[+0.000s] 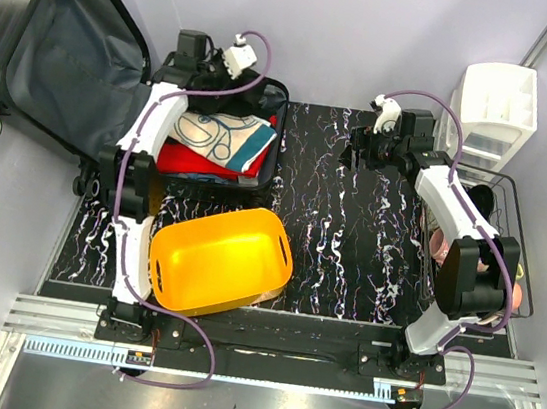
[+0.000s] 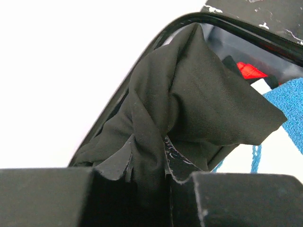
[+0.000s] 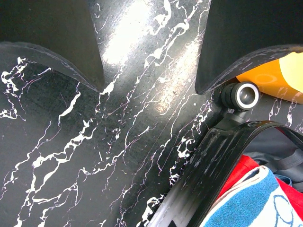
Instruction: Open, take out, and arrange the luggage
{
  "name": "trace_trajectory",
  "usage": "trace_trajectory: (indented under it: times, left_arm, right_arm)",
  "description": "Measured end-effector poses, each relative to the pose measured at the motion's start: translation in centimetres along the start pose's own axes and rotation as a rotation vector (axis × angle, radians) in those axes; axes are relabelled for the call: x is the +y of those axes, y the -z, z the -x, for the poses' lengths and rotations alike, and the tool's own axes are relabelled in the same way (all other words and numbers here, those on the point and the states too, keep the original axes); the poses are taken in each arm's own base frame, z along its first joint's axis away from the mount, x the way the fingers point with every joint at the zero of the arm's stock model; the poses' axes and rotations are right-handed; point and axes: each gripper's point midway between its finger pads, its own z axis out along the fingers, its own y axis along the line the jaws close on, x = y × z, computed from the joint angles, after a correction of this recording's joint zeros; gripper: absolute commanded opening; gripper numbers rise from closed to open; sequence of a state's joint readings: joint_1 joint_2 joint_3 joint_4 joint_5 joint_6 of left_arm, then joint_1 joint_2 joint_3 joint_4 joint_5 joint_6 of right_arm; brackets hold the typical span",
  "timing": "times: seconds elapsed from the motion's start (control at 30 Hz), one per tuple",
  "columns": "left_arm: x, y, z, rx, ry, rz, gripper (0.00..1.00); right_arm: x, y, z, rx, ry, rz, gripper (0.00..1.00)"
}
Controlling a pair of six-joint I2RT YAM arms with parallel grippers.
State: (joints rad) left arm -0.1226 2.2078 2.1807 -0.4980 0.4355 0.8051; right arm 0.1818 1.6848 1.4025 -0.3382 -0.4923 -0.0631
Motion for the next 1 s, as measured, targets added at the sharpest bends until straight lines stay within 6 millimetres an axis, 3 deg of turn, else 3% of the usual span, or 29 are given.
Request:
trace_trajectory:
  times: [0.2, 0.47, 0.63, 0.83, 1.0]
  left_arm:
    - [2.8, 6.0, 3.0, -0.046, 0.022, 0.09, 0.0]
    - [1.0, 10.2, 4.3, -0.057, 0.066, 0.092, 0.0]
    - [1.5, 13.0, 6.1, -0.098, 0.141, 0.129, 0.0]
    - [1.4, 19.0, 9.4, -0.18, 0.223, 0.187, 0.0]
    - [-0.8, 24.8, 12.2, -0.244, 0.232, 0.21, 0.0]
  right_arm:
    - [0.4, 0.0, 0.1, -0.003, 0.001, 0.022, 0.86]
    - [0.6, -0.1, 0.6, -0.023, -0.013, 0.033, 0.84]
    - [0.9, -0.1, 0.9, -0.033, -0.023, 0.048, 0.84]
    - [1.0, -0.2, 1.1, -0.042, -0.025, 0.055, 0.83]
    - [1.4, -0.2, 1.3, -0.046, -0.025, 0.078, 0.83]
